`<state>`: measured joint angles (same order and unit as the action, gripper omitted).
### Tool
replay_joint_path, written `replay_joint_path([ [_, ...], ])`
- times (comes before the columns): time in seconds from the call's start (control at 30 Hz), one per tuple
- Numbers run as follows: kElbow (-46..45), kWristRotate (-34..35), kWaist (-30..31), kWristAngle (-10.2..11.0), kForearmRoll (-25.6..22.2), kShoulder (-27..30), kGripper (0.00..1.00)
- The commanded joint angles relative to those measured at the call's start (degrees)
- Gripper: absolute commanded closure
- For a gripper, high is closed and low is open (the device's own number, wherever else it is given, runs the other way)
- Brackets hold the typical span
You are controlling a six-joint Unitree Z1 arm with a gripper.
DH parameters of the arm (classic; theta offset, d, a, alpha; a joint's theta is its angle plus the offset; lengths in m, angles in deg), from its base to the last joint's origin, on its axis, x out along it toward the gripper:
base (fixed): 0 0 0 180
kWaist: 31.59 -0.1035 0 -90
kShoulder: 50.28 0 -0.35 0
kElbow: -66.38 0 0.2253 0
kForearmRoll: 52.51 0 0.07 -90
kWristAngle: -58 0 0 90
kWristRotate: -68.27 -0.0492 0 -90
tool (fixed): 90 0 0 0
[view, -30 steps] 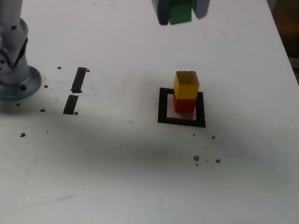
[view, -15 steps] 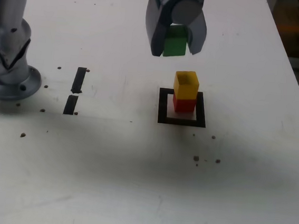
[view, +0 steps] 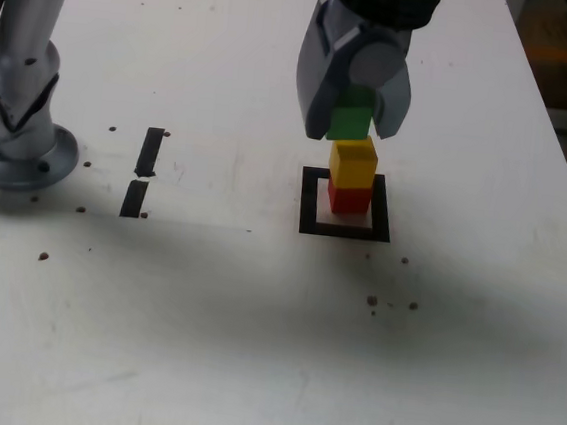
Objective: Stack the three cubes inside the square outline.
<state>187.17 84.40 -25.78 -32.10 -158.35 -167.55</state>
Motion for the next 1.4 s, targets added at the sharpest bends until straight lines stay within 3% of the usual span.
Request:
replay_joint_path([
  [0.0, 0.24, -0.04, 0.16, 0.06, -0.51, -0.35, 0.78],
  [0.83, 1.65, -1.09, 0.15, 0.22, 1.06, -3.63, 0.76],
  [1.2, 1.74, -1.47, 0.05, 0.26, 1.10, -4.29, 0.61],
  [1.37, 1.79, -1.54, -0.01, 0.12, 1.09, -4.43, 0.49],
])
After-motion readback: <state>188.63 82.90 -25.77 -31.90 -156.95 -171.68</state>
